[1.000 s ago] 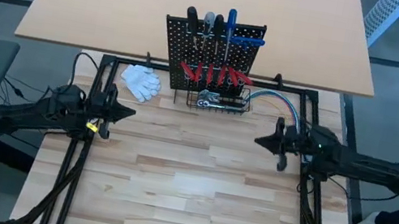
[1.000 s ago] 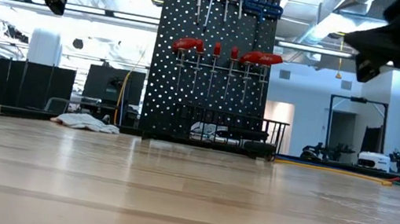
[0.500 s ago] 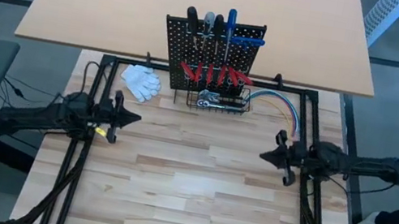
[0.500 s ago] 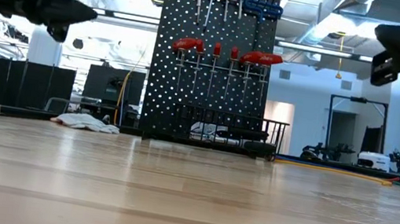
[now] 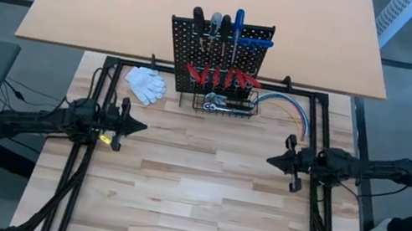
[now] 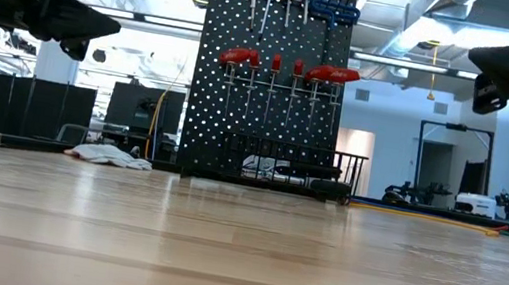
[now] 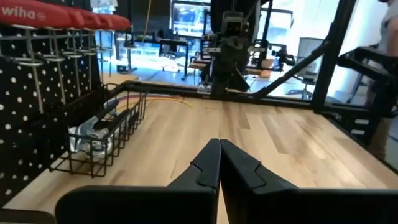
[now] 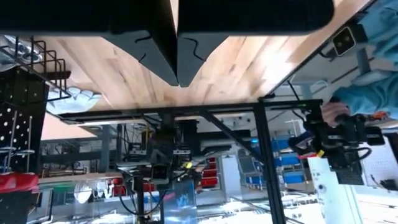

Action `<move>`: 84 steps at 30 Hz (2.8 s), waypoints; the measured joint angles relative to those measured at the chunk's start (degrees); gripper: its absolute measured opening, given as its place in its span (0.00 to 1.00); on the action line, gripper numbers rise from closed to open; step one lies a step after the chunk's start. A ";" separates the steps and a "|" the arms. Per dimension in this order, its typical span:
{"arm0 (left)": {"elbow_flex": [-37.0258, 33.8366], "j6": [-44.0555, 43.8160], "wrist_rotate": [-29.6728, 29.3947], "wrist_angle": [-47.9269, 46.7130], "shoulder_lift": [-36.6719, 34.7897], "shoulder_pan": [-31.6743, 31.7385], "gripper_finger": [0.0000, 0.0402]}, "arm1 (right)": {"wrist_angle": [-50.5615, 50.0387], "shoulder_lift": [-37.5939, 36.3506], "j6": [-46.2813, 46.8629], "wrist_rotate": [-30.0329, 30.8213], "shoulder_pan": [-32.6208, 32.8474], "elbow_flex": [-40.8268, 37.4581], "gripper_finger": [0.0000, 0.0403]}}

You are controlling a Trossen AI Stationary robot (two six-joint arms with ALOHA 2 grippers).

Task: Hang tools onto peg board
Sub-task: Return to Home Position

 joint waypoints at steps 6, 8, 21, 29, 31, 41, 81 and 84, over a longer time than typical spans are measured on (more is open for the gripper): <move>-0.09 3.73 0.04 -0.02 0.17 0.00 0.00 | -3.23 0.00 -0.98 0.95 -0.37 -0.02 0.01; -0.10 3.86 -0.66 -0.15 0.52 0.00 0.00 | -5.89 0.00 -1.77 1.49 -1.16 -0.04 0.03; -0.15 2.12 -1.22 -0.23 0.65 0.00 0.00 | -10.50 0.70 -2.86 1.06 -2.80 -0.02 0.04; -0.20 2.14 -4.78 -0.47 -2.82 -6.97 0.00 | -10.56 -1.58 -2.88 0.93 -1.95 0.00 0.04; -0.20 2.14 -4.87 -0.12 -2.66 -8.29 0.00 | -10.59 -3.38 -2.86 0.91 -1.51 0.00 0.04; -0.22 2.16 -5.17 -0.97 -2.74 -11.98 0.00 | -7.97 -8.26 -2.86 0.89 -0.68 -0.07 0.04; -0.22 2.16 -5.22 -0.99 -1.23 -11.98 0.00 | -10.50 -7.89 -2.86 0.86 -0.85 -0.13 0.05; -0.22 2.16 -5.22 -0.99 -1.23 -11.98 0.00 | -10.48 -7.87 -2.84 0.86 -0.85 -0.13 0.05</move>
